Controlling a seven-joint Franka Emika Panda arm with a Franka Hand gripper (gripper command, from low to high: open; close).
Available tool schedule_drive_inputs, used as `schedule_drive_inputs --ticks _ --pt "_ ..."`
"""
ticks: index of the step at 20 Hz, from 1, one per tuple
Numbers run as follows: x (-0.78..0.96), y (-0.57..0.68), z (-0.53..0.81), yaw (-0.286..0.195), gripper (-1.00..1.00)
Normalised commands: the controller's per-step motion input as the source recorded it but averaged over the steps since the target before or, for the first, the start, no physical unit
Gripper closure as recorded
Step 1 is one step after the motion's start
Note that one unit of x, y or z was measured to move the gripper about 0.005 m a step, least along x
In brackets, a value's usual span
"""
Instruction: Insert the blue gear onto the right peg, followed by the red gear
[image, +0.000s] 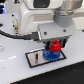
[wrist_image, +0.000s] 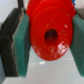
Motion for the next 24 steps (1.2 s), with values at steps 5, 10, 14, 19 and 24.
schedule_drive_inputs --ticks 5,10,14,19,24 --pt "0.07 -0.10 0.17 0.000 1.00" --pt "0.11 -0.11 -0.15 0.000 1.00" --pt "0.12 -0.10 -0.20 0.000 1.00" --pt "0.08 0.00 0.11 0.000 1.00" --pt "0.00 0.00 0.15 0.000 1.00"
